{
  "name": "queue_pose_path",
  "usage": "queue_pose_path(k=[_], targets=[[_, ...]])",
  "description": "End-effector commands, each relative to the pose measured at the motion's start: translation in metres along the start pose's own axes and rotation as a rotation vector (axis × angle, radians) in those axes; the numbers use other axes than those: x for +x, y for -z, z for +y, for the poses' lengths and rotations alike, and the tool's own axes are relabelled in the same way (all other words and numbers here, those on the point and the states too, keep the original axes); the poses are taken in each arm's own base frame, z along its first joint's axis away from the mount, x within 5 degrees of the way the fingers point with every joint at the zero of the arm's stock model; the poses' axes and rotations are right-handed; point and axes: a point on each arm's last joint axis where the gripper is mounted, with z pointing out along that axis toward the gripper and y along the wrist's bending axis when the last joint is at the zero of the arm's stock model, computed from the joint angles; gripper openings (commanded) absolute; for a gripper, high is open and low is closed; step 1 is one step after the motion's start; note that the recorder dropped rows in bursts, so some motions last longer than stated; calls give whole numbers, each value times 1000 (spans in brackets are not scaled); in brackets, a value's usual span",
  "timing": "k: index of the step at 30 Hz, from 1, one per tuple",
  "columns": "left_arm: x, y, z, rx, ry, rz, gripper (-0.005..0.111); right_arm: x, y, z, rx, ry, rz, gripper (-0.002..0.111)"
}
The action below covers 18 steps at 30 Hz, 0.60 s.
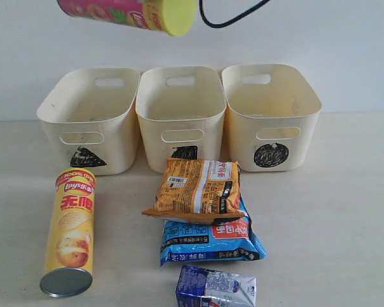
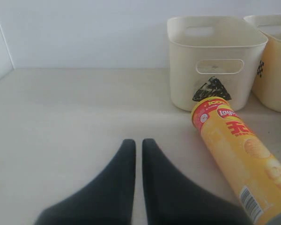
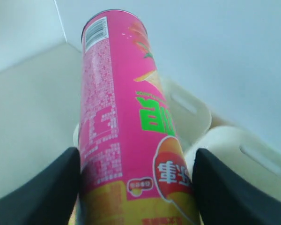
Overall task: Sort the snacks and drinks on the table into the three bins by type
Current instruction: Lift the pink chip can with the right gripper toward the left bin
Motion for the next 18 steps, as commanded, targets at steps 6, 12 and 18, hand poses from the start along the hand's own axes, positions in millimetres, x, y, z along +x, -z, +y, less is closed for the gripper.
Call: queue_pose_path(k=[6, 12, 18], targets=[[1, 0, 0, -2, -12, -4, 4, 3, -56, 52, 78, 116, -143, 0], [1, 0, 0, -2, -12, -4, 4, 23, -89, 53, 171, 102, -118, 0], [1, 0, 0, -2, -12, -6, 4, 40, -116, 51, 171, 65, -141, 0]])
